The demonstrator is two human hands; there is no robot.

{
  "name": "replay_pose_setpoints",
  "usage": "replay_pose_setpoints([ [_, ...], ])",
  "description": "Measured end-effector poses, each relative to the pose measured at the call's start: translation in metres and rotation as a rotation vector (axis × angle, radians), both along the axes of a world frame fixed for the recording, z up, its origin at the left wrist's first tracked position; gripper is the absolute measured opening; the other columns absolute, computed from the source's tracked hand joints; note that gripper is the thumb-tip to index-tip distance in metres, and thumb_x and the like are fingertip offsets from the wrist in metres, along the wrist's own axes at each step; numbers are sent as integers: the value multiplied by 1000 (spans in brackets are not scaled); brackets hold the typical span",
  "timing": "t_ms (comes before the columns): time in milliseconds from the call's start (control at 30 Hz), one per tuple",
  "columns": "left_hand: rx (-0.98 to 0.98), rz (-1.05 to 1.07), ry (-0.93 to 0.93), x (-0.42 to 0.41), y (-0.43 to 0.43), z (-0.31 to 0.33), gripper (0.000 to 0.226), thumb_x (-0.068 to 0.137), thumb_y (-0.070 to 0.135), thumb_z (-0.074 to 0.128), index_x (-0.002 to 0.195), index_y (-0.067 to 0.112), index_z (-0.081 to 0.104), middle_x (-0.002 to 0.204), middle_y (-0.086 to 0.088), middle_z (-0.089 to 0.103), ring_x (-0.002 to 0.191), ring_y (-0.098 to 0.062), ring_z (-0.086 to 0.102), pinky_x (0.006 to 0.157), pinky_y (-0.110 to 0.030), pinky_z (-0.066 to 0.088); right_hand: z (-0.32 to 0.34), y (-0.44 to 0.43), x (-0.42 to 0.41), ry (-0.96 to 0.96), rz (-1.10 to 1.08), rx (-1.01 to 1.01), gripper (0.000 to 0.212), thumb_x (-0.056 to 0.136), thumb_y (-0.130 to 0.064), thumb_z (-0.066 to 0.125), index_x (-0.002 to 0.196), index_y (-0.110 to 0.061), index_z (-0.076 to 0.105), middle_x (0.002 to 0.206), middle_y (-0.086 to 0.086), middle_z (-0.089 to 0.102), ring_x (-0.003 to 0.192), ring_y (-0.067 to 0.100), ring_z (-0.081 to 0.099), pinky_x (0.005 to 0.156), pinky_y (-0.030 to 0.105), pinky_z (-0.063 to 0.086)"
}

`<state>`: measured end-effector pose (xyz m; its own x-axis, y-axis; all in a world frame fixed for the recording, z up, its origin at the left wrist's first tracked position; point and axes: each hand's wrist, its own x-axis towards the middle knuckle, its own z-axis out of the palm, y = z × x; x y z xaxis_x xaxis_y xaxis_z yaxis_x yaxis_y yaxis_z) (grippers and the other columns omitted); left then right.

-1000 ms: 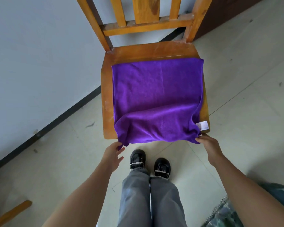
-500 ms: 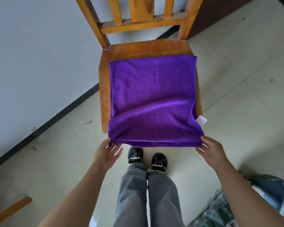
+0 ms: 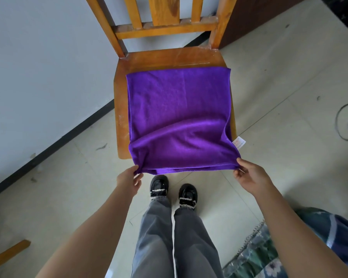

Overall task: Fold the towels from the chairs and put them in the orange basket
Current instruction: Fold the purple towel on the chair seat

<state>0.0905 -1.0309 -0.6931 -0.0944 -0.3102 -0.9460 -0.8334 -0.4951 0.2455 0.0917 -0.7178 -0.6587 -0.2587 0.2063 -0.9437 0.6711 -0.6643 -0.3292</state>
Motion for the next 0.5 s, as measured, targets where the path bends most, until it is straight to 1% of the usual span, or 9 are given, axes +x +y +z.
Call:
replay_pose_setpoints([
  [67, -54, -14, 52, 3, -6, 4, 14, 89, 12, 56, 77, 18, 55, 80, 2, 58, 72, -14, 56, 67, -24, 37, -1, 1, 3, -18, 9, 7, 16, 90, 1, 51, 76, -5, 51, 76, 9, 52, 63, 15, 44, 38, 13, 40],
  [100, -50, -13, 93, 4, -9, 6, 13, 90, 13, 55, 78, 18, 56, 82, 2, 59, 74, -14, 57, 70, -25, 38, -1, 1, 4, -24, 13, 7, 16, 90, 1, 51, 76, -5, 51, 77, 9, 52, 64, 15, 44, 38, 13, 40],
  [200, -7, 6, 187, 1, -15, 13, 15, 95, 13, 47, 81, 17, 52, 82, -1, 59, 78, -16, 60, 69, -25, 39, 1, 2, 3, -21, 19, -1, 14, 90, 0, 51, 77, -4, 51, 79, 10, 52, 66, 16, 45, 39, 13, 41],
  [267, -32, 2, 183, -2, -15, 14, 19, 97, 13, 43, 79, 16, 48, 80, -2, 57, 74, -19, 59, 66, -26, 39, 3, 3, 1, -17, 30, -1, 13, 90, 0, 51, 78, -5, 51, 79, 10, 52, 65, 17, 45, 39, 12, 41],
  [333, -71, -9, 168, -5, -13, 13, 20, 97, 12, 43, 77, 16, 46, 79, -2, 54, 71, -18, 55, 67, -27, 42, 3, 4, 0, -13, 36, 5, 14, 90, 0, 51, 77, -5, 51, 78, 9, 52, 64, 17, 44, 38, 12, 40],
  [400, -104, -22, 159, -7, -11, 11, 21, 97, 11, 42, 77, 16, 47, 80, -1, 54, 71, -17, 54, 75, -31, 43, 4, 5, -2, -12, 38, 13, 14, 90, 0, 51, 77, -5, 51, 79, 9, 52, 65, 15, 45, 39, 12, 40],
  [467, -144, -38, 157, -7, -10, 11, 21, 97, 11, 42, 77, 16, 47, 81, -1, 56, 72, -16, 56, 84, -34, 41, 3, 6, -3, -14, 37, 19, 15, 91, 0, 51, 77, -5, 51, 79, 8, 52, 66, 14, 45, 39, 11, 40],
  [500, -162, -35, 158, -7, -11, 11, 21, 97, 10, 42, 78, 16, 48, 81, -1, 57, 72, -17, 57, 83, -34, 41, 2, 6, -3, -16, 39, 20, 15, 91, 0, 51, 77, -5, 51, 79, 8, 52, 66, 14, 45, 39, 11, 40],
])
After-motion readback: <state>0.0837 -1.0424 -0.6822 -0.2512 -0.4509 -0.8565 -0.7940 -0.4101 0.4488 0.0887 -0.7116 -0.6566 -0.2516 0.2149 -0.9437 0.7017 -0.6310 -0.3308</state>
